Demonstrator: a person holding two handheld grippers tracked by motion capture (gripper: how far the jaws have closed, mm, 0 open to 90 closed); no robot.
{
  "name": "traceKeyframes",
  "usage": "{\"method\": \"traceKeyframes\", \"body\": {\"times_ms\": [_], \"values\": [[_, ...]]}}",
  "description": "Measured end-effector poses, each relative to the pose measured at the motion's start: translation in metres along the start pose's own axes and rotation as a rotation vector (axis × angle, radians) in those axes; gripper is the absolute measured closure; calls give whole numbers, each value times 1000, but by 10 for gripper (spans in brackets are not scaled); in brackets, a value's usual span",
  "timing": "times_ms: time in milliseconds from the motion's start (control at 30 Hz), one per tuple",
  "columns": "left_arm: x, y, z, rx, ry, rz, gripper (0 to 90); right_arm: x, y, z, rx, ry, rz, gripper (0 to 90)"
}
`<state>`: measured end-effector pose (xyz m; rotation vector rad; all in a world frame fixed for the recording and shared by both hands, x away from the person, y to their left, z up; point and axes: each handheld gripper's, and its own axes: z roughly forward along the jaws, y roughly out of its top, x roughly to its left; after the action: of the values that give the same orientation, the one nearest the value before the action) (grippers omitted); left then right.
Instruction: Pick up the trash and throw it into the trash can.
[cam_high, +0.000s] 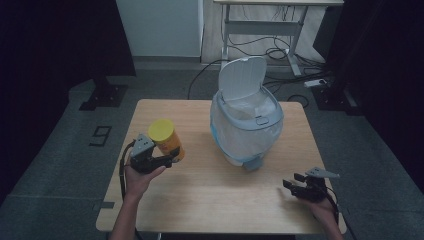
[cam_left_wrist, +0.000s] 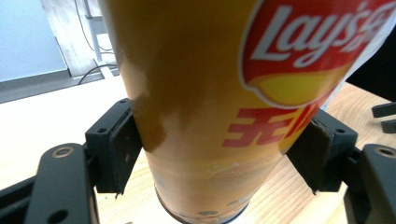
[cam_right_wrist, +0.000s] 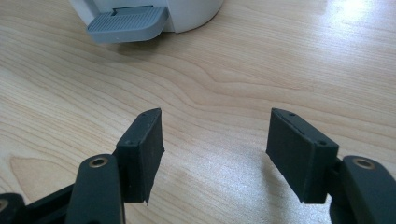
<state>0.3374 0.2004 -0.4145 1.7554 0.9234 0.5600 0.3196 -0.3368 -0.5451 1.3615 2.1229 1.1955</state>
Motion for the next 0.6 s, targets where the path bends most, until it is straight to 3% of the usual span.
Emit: {"method": "traceKeyframes", "body": {"times_ms": [233, 333, 600], "values": [[-8, 8, 0, -6, -16, 10, 245, -2, -2, -1, -5, -1, 13, 353], [-13, 12, 1, -24, -52, -11, 245, -3, -2, -2, -7, -2, 16, 354], [-26, 28, 6, -20, -64, 26, 245, -4, -2, -2, -5, -1, 18, 354]]}}
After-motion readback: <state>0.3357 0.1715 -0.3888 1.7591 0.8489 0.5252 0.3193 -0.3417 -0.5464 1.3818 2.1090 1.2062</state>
